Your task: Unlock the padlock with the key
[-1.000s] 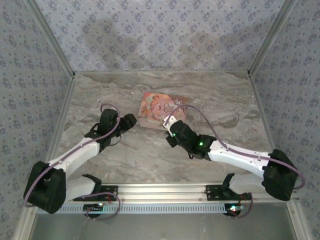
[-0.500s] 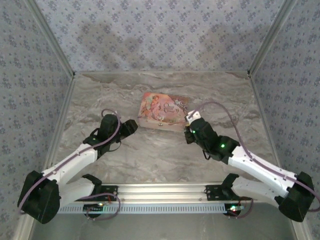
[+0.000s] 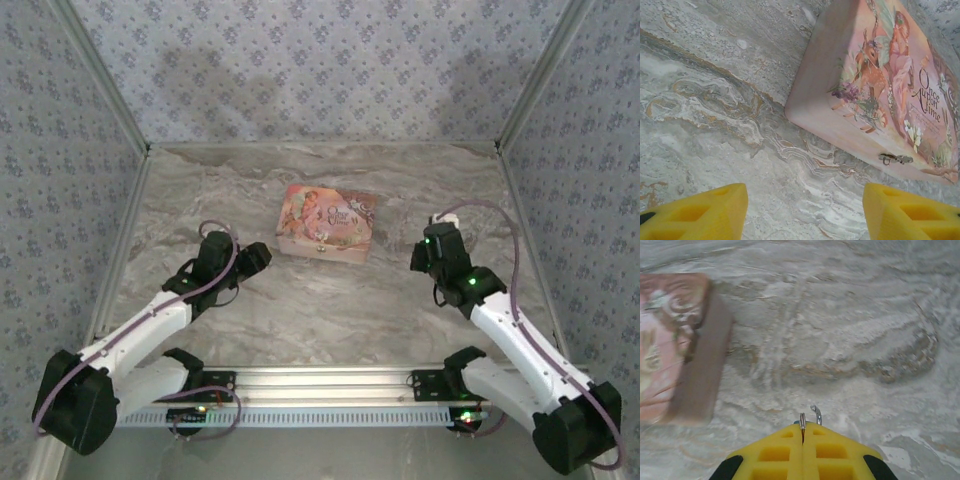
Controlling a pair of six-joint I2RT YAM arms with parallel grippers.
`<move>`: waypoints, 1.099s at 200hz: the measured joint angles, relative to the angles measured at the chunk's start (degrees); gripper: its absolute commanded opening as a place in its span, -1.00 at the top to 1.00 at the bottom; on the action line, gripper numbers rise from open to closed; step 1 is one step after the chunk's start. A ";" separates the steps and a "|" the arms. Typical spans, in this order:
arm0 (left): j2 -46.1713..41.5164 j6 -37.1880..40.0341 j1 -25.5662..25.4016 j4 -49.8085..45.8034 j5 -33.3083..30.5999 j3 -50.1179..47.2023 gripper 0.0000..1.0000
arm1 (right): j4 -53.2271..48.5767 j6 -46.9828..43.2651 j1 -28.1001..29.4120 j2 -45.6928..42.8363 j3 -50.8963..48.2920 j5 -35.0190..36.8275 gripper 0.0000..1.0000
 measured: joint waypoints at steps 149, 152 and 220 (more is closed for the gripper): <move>-0.68 0.00 0.00 -1.03 -0.44 -0.44 -0.26 | 11.43 7.74 -12.70 20.24 -1.57 -12.96 0.88; -0.68 0.00 0.00 -1.05 -0.46 -0.44 -0.26 | 11.54 7.74 -12.72 20.39 -1.57 -13.05 0.85; -0.15 0.87 0.37 -1.11 -0.44 -0.39 -0.31 | 10.32 9.03 -13.55 21.16 -1.51 -13.33 -0.04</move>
